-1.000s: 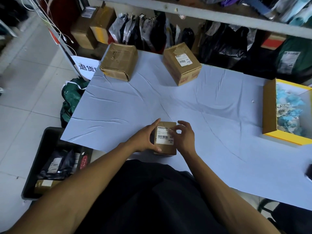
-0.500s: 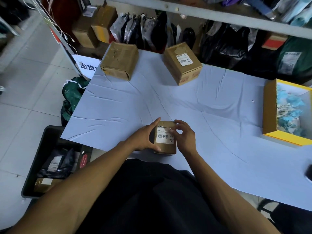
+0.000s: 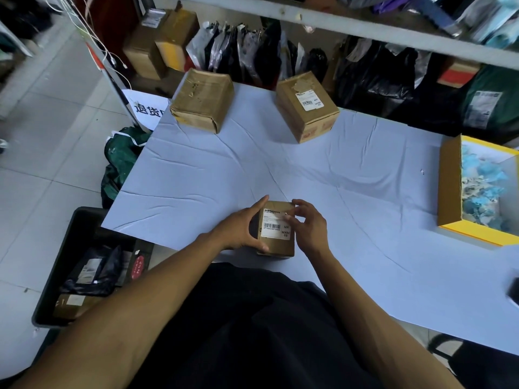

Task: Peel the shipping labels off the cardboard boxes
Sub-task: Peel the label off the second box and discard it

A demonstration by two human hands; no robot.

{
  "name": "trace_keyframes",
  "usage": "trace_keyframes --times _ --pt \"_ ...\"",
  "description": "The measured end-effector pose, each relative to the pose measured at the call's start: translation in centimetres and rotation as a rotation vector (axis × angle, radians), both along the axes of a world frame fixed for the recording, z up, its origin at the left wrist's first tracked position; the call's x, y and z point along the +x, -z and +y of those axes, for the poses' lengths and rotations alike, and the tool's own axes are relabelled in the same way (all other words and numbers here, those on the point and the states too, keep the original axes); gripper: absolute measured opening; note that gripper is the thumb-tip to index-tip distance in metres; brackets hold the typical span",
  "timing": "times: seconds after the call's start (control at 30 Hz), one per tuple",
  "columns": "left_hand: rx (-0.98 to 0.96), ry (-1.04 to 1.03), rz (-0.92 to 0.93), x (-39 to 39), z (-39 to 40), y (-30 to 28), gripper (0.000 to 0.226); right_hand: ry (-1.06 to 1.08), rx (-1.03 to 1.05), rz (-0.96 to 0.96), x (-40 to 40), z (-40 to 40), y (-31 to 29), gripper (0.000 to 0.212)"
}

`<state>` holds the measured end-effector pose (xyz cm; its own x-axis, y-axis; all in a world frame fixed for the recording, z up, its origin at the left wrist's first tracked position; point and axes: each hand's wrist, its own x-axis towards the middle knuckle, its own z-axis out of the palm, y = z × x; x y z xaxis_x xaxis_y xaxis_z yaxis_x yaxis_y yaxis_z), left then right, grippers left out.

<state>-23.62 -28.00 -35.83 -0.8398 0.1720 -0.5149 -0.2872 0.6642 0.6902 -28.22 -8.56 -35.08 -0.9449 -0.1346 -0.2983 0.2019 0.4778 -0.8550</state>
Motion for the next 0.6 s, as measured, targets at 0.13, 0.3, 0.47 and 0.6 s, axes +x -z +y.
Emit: trace_keyframes --times 0.13,0.3,0.47,0.6 --pt "-0.006 0.001 -0.001 0.1 0.0 0.0 0.128 -0.002 0.012 -0.011 0.1 0.0 -0.1 0.015" --pt "-0.055 0.01 0.035 0.0 0.0 0.0 0.125 0.014 0.001 -0.04 -0.1 0.0 -0.4 0.014" --pt "-0.093 0.005 0.067 0.3 -0.4 0.1 0.121 0.017 0.011 -0.064 -0.1 -0.3 -0.9 0.024" --pt "-0.099 0.012 0.071 0.5 -0.3 0.1 0.12 0.008 0.028 -0.075 0.0 -0.4 -1.2 0.03"
